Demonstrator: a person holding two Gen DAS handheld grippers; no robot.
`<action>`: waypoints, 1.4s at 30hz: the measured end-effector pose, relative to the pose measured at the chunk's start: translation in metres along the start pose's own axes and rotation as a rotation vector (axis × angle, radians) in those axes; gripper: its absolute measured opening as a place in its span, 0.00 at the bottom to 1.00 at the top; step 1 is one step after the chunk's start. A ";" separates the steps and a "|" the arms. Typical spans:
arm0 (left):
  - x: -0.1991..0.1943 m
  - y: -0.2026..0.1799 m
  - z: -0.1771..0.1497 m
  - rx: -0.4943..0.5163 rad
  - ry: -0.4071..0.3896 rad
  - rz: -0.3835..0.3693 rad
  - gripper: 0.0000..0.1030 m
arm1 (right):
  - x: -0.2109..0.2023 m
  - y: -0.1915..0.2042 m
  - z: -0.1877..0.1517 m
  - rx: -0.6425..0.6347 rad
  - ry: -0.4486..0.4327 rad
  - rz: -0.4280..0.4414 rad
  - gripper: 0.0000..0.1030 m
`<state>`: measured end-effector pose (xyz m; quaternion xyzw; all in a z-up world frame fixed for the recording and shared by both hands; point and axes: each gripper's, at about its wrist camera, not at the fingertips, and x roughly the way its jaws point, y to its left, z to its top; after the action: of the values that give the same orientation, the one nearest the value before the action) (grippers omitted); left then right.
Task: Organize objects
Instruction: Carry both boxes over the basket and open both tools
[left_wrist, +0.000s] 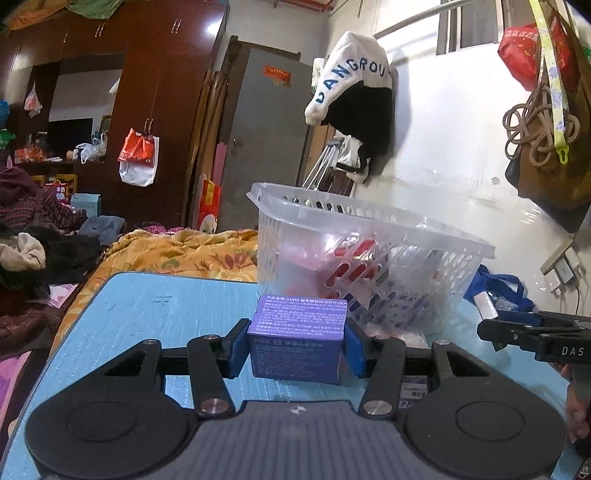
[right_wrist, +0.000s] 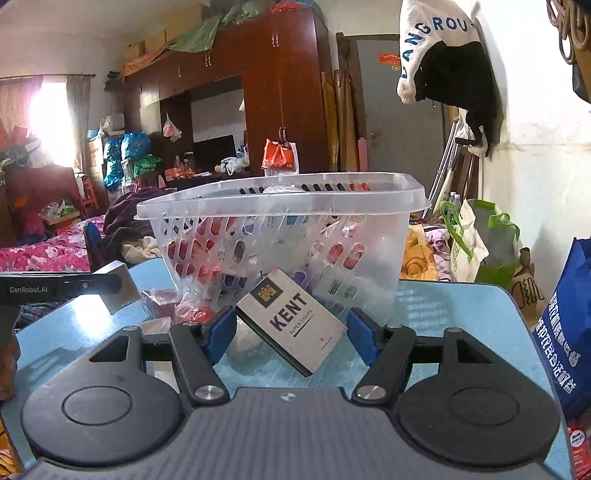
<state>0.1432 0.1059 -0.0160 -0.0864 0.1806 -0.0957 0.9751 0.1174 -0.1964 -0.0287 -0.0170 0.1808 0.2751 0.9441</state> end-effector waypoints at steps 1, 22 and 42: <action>-0.001 0.001 0.000 0.000 -0.001 -0.002 0.54 | 0.000 0.000 0.000 0.001 -0.002 0.000 0.67; -0.017 0.002 -0.003 0.008 -0.118 0.014 0.54 | -0.014 -0.002 -0.003 0.028 -0.075 -0.009 0.67; 0.040 -0.056 0.136 0.023 -0.047 -0.091 0.54 | 0.019 -0.004 0.128 -0.098 -0.137 -0.108 0.67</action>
<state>0.2217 0.0610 0.1072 -0.0855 0.1524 -0.1401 0.9746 0.1770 -0.1736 0.0842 -0.0539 0.1010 0.2327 0.9658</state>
